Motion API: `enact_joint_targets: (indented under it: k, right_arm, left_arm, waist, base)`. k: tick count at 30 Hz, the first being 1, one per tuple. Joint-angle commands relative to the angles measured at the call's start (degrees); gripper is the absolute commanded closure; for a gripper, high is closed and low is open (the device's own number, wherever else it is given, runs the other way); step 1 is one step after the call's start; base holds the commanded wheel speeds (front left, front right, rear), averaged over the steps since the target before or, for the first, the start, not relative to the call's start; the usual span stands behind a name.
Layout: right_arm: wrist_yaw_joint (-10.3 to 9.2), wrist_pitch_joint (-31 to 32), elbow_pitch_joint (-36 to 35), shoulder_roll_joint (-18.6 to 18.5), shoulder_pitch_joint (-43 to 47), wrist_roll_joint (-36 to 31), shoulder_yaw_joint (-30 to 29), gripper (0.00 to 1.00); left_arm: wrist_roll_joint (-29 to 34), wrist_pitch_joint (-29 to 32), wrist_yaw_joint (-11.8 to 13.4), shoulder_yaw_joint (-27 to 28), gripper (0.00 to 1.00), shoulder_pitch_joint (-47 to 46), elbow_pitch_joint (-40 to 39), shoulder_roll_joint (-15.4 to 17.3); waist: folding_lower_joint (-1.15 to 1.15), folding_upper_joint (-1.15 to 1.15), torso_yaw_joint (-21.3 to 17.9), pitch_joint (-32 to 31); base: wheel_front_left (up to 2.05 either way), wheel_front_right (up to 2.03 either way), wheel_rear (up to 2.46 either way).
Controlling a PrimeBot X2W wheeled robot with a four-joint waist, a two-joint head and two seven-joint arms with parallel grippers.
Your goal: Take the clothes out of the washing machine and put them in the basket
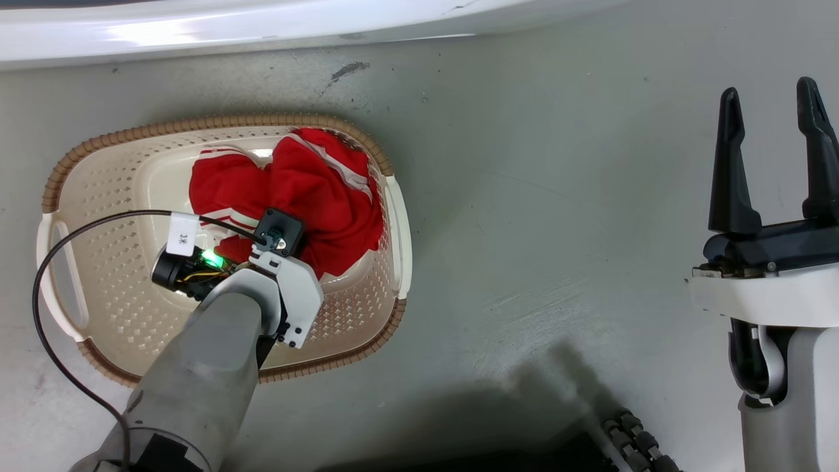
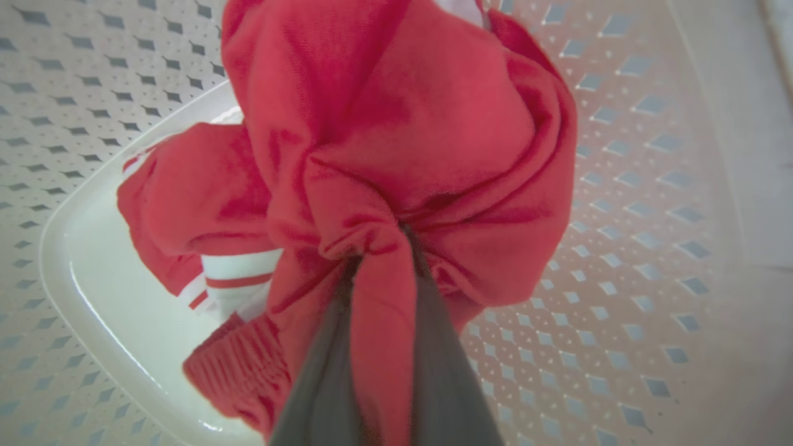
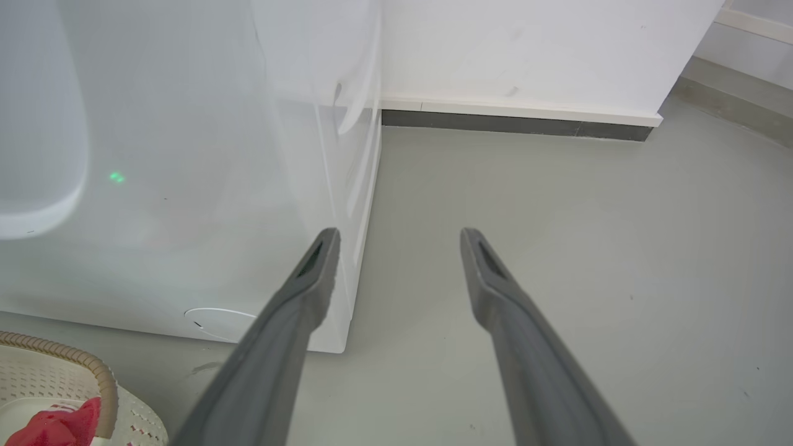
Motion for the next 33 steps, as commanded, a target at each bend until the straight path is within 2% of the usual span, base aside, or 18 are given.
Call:
enact_joint_targets:
  k: [1,2,6,12,21,25,29,33]
  right_arm:
    - [-0.04,-0.1,0.1,0.1,-0.9,0.0,0.0,0.00]
    - [-0.04,-0.1,0.2,0.1,-1.1,-0.1,0.1,0.00]
    - [-0.04,-0.1,0.9,0.1,-0.8,-0.2,0.3,0.00]
    - [-0.04,-0.1,2.3,0.0,1.4,-0.4,0.6,0.00]
    - [-0.04,-0.1,4.2,0.0,5.3,-1.8,1.0,0.00]
    - [-0.04,-0.1,4.8,0.0,6.7,-2.0,0.8,0.00]
    - [-0.04,-0.1,5.7,0.0,9.3,-2.4,1.0,0.00]
    - [-0.04,-0.1,6.1,0.0,10.9,-2.1,0.6,0.00]
  left_arm:
    - [0.0,0.1,0.4,-0.1,0.24,-0.6,0.4,-0.3]
    - [-0.1,-0.5,1.0,-0.1,0.00,-0.8,0.4,-0.4]
    - [-0.8,-1.8,0.7,-0.1,0.00,0.5,0.7,-1.2]
    - [-2.4,-3.5,1.5,1.4,0.00,3.9,-2.0,-2.0]
    - [-2.6,-3.5,4.9,7.5,0.00,14.2,-19.8,-0.7]
    - [-1.8,-3.5,5.7,9.8,0.00,18.0,-25.2,-0.9]
    - [-0.3,-3.5,7.6,15.3,0.00,23.9,-33.7,-1.7]
    - [1.0,-3.5,8.1,18.5,0.00,27.7,-38.6,-2.4]
  waist:
    - [-0.01,0.00,0.2,-0.2]
    - [-0.01,0.00,0.2,-0.4]
    - [-0.01,0.00,0.5,-2.4]
    - [-0.01,0.00,1.3,-8.0]
    - [-0.01,0.00,4.1,-17.3]
    - [-0.01,0.00,5.0,-20.4]
    - [-0.01,0.00,6.0,-25.4]
    - [-0.01,0.00,6.5,-28.1]
  base:
    - [0.00,0.00,0.00]
    - [0.00,0.00,0.00]
    - [0.00,0.00,0.00]
    - [0.00,0.00,0.00]
    - [0.00,0.00,0.00]
    - [0.00,0.00,0.00]
    - [0.00,0.00,0.00]
    - [0.00,0.00,0.00]
